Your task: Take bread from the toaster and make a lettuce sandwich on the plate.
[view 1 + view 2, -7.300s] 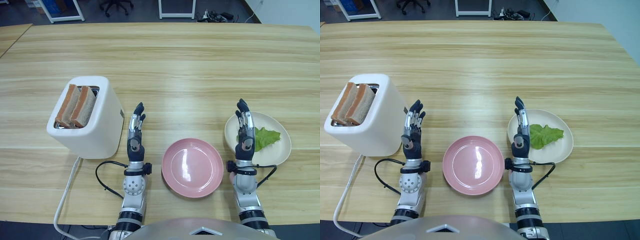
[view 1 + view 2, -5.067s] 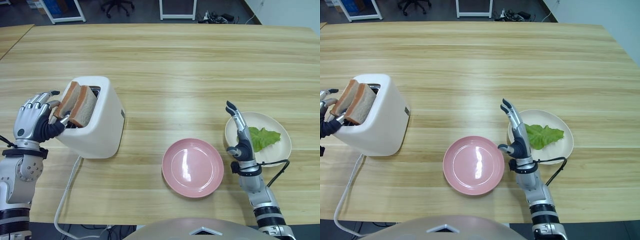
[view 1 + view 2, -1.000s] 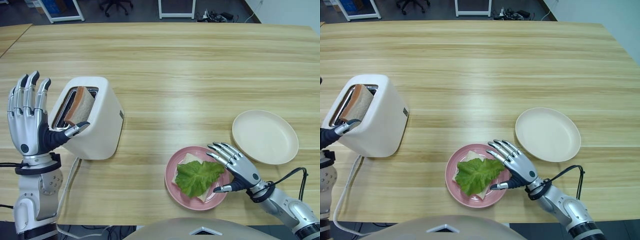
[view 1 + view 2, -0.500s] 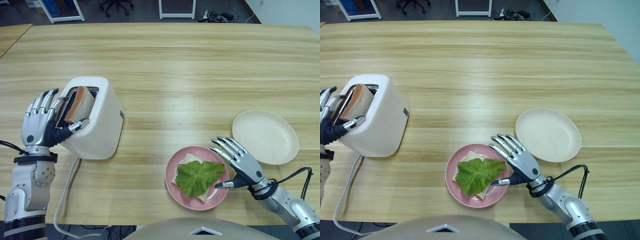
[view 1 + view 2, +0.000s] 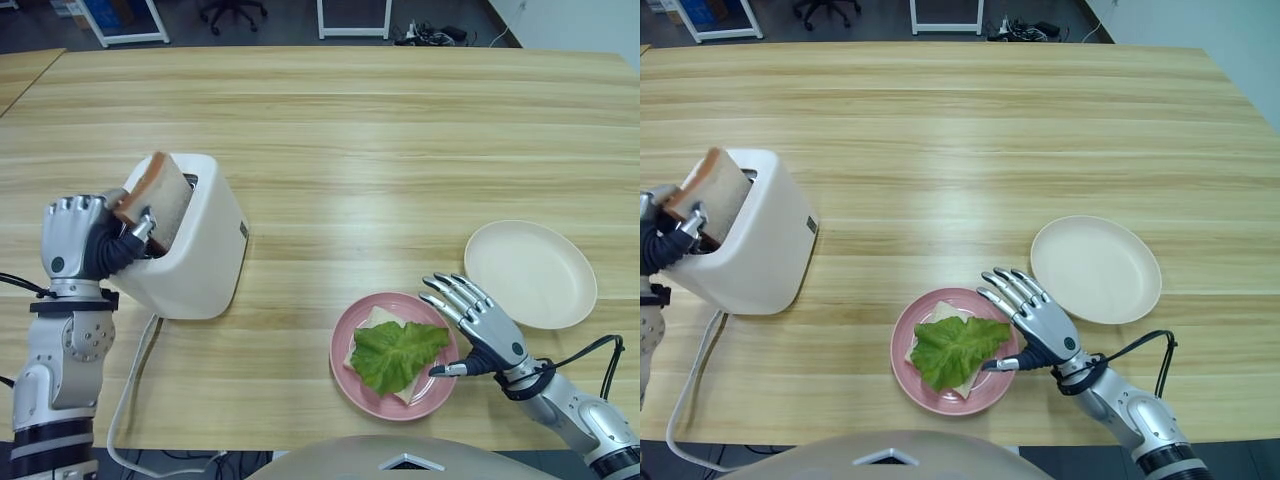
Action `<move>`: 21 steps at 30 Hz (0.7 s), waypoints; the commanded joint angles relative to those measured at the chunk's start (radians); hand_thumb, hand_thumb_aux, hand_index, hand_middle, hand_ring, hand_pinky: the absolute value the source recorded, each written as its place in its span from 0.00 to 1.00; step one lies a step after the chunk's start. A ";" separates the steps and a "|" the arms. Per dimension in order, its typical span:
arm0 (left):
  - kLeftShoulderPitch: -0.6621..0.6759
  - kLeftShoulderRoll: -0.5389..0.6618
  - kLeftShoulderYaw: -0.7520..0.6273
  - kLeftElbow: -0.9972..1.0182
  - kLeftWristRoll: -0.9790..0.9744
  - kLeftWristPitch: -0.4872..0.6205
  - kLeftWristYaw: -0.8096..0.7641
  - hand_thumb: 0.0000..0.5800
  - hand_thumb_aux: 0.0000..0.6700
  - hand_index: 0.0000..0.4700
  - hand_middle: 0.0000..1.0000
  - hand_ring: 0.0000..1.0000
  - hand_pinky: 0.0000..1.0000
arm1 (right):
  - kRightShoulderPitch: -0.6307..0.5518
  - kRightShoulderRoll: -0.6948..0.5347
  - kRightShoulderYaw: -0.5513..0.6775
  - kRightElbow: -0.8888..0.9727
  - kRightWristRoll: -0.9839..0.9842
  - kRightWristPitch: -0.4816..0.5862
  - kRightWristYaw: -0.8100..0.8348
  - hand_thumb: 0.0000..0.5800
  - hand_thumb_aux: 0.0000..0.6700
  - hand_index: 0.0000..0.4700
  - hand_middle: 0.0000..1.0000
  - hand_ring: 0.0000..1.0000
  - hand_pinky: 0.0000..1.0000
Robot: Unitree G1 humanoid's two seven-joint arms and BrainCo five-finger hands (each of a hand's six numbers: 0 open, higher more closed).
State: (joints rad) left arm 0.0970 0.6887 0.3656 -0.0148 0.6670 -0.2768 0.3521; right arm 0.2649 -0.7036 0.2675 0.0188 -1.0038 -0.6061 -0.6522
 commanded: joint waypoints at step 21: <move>0.023 -0.162 -0.671 -0.151 -0.992 -0.125 -0.899 1.00 1.00 1.00 1.00 1.00 1.00 | 0.081 0.017 -0.059 -0.212 0.448 -0.320 0.163 0.00 0.00 0.00 0.00 0.00 0.00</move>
State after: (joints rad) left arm 0.1411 0.5397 -0.2618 -0.2130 -0.3036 -0.4398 -0.4656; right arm 0.3275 -0.6707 0.1875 -0.1781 -0.5857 -0.9060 -0.5689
